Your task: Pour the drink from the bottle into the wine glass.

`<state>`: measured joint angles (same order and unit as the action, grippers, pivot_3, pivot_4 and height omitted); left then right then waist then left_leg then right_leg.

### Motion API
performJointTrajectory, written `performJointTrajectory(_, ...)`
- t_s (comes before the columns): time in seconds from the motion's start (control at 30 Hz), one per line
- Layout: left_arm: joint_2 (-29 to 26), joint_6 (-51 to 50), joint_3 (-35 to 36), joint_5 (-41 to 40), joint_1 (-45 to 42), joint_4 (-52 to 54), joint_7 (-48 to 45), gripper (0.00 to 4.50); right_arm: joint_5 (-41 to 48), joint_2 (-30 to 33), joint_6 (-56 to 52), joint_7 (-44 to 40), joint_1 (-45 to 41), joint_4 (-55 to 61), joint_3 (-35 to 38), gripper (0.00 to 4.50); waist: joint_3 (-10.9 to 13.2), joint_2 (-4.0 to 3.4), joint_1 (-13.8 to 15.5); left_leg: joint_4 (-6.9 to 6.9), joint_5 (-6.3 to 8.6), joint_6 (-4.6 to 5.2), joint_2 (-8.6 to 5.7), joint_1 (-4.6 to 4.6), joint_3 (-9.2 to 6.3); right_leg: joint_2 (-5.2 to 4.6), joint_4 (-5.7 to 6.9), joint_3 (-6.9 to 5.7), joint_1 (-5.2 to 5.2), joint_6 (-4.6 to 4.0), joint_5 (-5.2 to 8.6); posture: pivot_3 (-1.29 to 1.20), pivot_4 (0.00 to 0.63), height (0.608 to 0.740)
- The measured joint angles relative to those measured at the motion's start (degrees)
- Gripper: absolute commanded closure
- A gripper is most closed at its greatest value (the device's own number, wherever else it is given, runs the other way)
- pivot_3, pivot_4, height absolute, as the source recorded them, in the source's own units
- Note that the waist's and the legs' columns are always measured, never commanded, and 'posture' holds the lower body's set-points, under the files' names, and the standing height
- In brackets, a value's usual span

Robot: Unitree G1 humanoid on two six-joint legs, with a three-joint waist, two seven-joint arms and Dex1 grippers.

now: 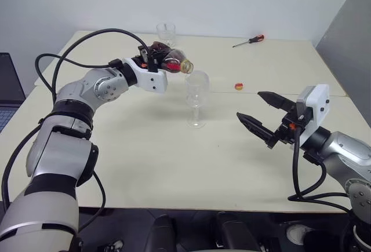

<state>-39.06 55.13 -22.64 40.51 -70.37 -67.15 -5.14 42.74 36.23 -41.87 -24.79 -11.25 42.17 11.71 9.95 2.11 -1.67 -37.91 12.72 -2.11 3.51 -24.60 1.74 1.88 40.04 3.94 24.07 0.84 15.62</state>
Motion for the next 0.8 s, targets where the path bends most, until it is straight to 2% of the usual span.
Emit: performJointTrajectory(0.8,0.01,-0.70,-4.23,3.80,-3.86,-0.20,4.91,3.75,-1.05,0.02,-0.08,0.04,0.00,0.00,-0.57,0.00,0.00,0.00,-0.01,0.00,0.00,0.00,0.00,-0.01,0.00,0.00,0.00,0.01,0.01,0.00,0.00,0.00,0.150,0.740)
